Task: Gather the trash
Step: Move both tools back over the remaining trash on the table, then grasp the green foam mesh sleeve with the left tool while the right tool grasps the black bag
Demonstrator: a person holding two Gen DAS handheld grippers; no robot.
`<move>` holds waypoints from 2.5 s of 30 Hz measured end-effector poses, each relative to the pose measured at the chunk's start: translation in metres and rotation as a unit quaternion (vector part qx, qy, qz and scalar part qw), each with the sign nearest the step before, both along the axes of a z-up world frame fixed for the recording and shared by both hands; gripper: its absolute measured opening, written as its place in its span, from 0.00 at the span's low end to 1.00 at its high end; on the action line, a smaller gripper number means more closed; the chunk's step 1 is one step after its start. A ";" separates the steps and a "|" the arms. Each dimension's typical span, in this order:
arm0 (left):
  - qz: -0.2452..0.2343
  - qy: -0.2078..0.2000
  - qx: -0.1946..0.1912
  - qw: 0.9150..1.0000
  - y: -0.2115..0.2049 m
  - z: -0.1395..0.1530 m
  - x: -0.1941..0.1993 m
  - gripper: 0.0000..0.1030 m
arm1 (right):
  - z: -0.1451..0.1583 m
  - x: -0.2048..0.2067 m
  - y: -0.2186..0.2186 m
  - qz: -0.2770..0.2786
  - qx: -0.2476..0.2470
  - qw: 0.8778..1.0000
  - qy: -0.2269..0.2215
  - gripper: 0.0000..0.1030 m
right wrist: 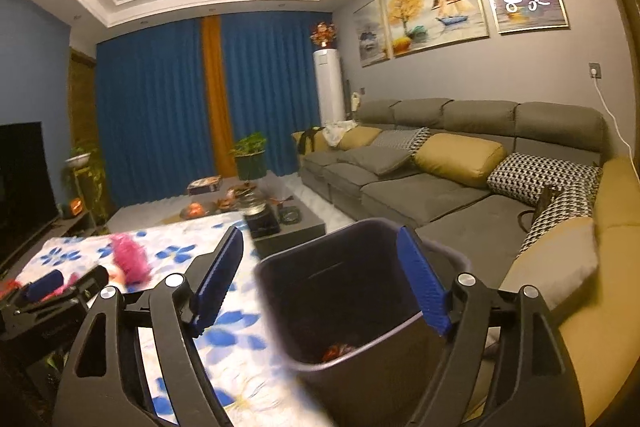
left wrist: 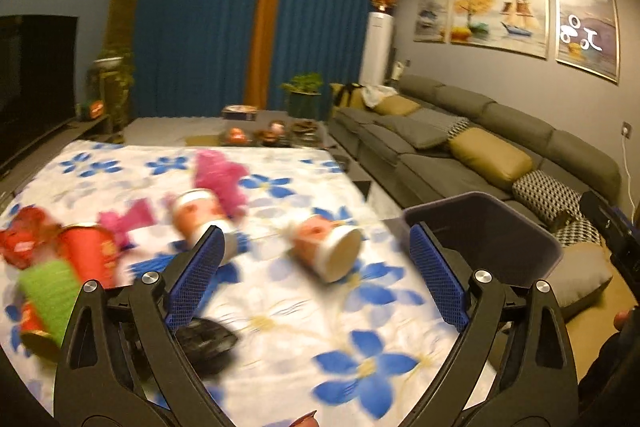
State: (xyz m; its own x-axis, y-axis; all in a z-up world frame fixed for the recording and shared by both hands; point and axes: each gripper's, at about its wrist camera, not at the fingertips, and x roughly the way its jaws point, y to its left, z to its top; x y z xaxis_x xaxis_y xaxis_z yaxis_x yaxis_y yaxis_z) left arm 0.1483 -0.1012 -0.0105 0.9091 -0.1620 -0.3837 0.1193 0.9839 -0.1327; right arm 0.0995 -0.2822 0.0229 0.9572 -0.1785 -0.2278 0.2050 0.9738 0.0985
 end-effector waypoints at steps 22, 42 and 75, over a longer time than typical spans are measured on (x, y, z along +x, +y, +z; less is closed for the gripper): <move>0.162 0.007 0.008 0.987 0.189 -0.018 -0.098 0.89 | -0.048 -0.004 0.187 0.191 -0.025 0.978 0.076 0.77; 0.190 0.014 0.001 0.982 0.229 -0.029 -0.097 0.89 | -0.094 0.059 0.269 0.258 -0.032 0.952 0.162 0.64; 0.106 0.099 -0.026 0.989 0.201 -0.052 -0.035 0.39 | -0.073 0.035 0.229 0.254 -0.003 0.960 0.121 0.02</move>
